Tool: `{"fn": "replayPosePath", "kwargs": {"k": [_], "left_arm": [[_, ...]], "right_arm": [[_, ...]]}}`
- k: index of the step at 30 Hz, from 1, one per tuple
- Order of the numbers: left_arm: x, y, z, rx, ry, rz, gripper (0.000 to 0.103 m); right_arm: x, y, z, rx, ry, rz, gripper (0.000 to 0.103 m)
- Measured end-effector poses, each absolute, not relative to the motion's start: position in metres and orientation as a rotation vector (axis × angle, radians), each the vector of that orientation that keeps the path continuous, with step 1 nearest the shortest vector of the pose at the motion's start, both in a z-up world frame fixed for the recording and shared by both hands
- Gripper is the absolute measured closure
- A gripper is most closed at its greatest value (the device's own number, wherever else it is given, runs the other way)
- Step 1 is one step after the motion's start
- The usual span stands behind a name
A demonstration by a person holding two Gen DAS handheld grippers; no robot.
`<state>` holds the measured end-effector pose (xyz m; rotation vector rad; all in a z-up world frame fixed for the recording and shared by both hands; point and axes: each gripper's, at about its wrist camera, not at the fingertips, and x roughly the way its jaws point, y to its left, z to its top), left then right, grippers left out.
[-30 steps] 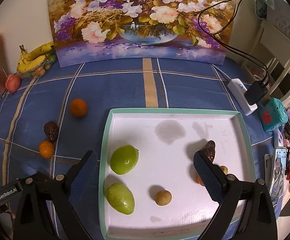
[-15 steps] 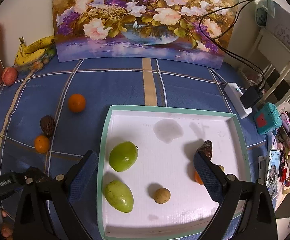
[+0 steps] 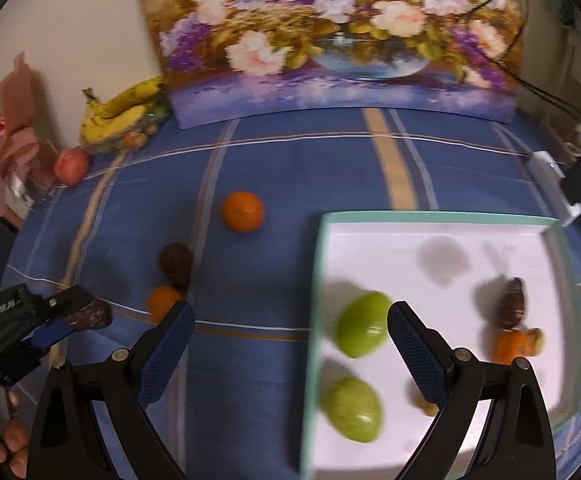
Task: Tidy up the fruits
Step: 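Close the left tool on the large dark date and lift it, then grasp an orange tangerine with the right tool while the left holds the date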
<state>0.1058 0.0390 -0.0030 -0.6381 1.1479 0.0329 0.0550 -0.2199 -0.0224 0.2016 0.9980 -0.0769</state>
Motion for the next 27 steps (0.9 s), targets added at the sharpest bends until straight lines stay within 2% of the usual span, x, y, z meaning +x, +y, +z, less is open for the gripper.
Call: {"fn": "replayPosePath", "kwargs": {"k": [4, 6, 10, 12, 22, 25, 27], "left_arm": [[0.116, 0.062, -0.007, -0.678, 1.133, 0.082, 0.06], [0.12, 0.07, -0.01, -0.688, 1.131, 0.097, 0.06], [0.127, 0.082, -0.014, -0.693, 1.13, 0.118, 0.06], [0.131, 0.084, -0.015, -0.695, 1.129, 0.117, 0.059], [0.131, 0.095, -0.02, -0.758, 1.133, 0.108, 0.059], [0.13, 0.097, -0.021, -0.766, 1.128, 0.1, 0.06], [0.13, 0.098, -0.022, -0.785, 1.129, 0.087, 0.059]], "right_arm": [[0.066, -0.2, -0.026, 0.231, 0.996, -0.001, 0.007], [0.071, -0.191, -0.029, 0.24, 1.006, 0.029, 0.015], [0.087, -0.173, -0.042, 0.28, 1.052, 0.079, 0.023], [0.095, -0.163, -0.049, 0.283, 1.073, 0.096, 0.032], [0.116, -0.126, -0.072, 0.189, 1.15, 0.097, 0.047], [0.12, -0.124, -0.08, 0.192, 1.168, 0.084, 0.055], [0.119, -0.126, -0.082, 0.203, 1.171, 0.091, 0.067]]}}
